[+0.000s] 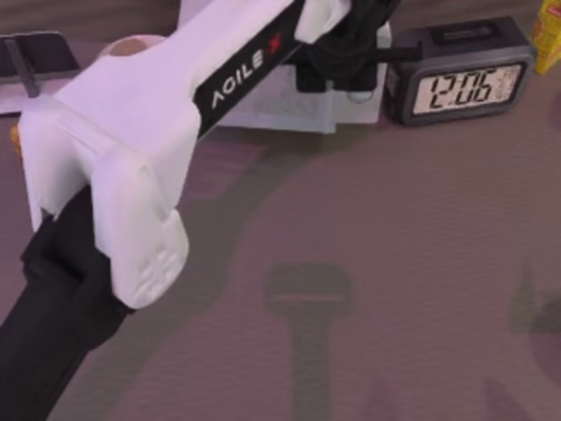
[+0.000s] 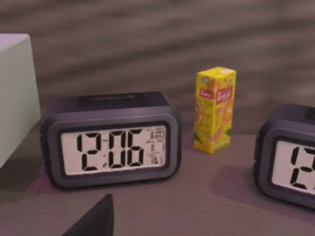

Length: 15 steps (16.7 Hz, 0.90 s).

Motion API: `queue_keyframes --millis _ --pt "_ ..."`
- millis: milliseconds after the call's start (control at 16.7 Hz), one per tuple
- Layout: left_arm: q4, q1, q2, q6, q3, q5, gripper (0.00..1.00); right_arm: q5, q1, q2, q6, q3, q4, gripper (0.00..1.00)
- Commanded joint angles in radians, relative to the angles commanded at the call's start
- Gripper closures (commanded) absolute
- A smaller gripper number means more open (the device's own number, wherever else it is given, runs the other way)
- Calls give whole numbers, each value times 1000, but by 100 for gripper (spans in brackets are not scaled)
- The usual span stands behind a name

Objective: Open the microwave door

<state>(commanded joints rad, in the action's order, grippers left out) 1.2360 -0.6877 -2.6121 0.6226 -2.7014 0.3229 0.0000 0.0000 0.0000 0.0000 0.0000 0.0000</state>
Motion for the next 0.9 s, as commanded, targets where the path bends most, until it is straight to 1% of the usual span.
queue_keyframes --millis 720,900 --pt "-4 -9 -5 1 2 -3 100 0 0 0 0 0 0 0" --pt "-50 -5 45 -19 74 -7 100 0 0 0 0 0 0 0"
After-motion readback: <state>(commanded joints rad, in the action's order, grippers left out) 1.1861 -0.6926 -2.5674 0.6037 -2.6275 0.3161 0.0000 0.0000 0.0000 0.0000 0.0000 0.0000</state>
